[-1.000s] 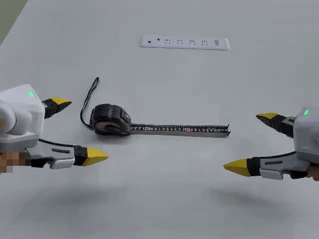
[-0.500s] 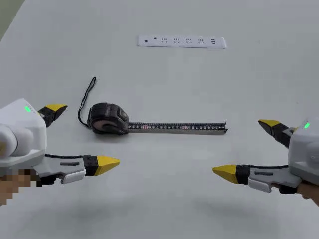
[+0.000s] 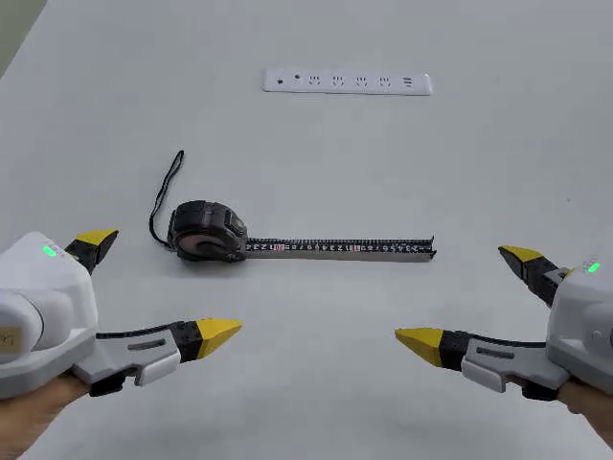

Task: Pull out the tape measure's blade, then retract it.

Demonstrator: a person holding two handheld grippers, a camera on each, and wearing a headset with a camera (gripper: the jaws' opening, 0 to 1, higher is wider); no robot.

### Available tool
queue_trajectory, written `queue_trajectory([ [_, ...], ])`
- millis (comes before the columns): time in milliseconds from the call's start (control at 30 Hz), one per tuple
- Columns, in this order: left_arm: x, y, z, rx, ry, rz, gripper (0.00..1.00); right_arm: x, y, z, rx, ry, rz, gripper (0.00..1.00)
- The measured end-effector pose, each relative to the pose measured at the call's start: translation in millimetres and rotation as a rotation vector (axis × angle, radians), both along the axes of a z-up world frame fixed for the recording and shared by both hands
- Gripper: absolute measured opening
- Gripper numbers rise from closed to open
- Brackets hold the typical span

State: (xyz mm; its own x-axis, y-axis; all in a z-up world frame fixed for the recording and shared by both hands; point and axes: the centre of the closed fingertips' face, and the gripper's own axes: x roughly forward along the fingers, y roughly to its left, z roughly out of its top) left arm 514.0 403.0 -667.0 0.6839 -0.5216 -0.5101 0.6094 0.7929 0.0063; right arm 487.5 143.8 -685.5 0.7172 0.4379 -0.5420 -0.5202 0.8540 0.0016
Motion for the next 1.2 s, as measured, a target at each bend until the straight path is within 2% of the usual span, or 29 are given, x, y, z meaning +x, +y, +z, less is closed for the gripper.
queue_trajectory([
  [100,1.5,3.0,4.0,-0.009,-0.016,0.045,1.0,-0.4,1.3,2.6,0.003,-0.01,-0.023,1.0],
  [367,-3.6,0.2,5.5,-0.004,-0.014,0.053,1.0,-5.9,8.6,6.1,0.011,-0.014,-0.062,1.0],
  [667,-5.9,-0.1,8.3,-0.013,-0.017,0.104,1.0,-15.8,18.4,9.0,0.022,-0.015,-0.094,1.0],
  [800,-8.0,-1.3,7.3,-0.011,-0.012,0.112,1.0,-19.2,23.4,9.0,0.036,-0.014,-0.093,1.0],
  [1200,-13.2,-1.3,3.5,-0.008,0.005,0.122,1.0,-19.6,28.6,7.4,0.03,-0.011,-0.07,1.0],
])
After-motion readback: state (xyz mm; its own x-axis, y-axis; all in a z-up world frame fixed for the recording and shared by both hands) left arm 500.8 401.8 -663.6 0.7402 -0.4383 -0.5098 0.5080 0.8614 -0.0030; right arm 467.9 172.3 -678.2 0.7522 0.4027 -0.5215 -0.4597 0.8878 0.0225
